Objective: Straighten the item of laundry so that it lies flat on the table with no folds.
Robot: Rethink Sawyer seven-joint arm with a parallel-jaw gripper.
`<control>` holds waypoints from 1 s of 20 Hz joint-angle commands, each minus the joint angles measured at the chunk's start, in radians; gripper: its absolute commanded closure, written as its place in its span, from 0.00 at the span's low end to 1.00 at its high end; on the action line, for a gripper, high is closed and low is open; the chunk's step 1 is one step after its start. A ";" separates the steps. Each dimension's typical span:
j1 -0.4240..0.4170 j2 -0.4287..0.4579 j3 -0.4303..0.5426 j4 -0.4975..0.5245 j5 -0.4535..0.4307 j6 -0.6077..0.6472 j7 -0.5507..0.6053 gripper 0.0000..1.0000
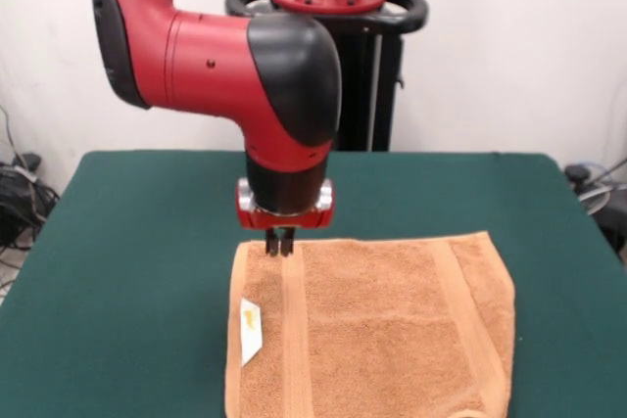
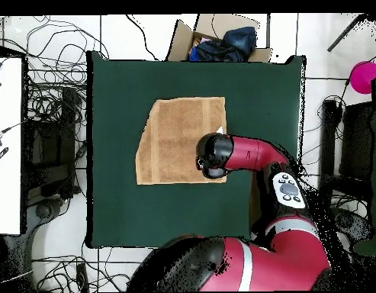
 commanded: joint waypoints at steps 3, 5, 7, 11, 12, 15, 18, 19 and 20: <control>-0.002 0.085 0.082 -0.022 -0.023 -0.081 0.031 1.00; -0.007 0.088 0.082 -0.018 -0.030 -0.106 0.032 1.00; -0.006 0.092 0.082 -0.017 -0.031 -0.117 0.036 1.00; -0.004 0.092 0.076 -0.005 -0.035 -0.131 0.039 1.00; 0.000 0.089 0.070 -0.004 -0.039 -0.127 0.038 1.00; 0.005 0.081 0.056 0.006 -0.048 -0.124 0.036 1.00; 0.016 0.080 0.030 0.006 -0.068 -0.109 0.034 1.00; 0.020 0.081 0.022 0.004 -0.074 -0.104 0.034 1.00; 0.027 0.090 0.007 -0.005 -0.088 -0.097 0.035 1.00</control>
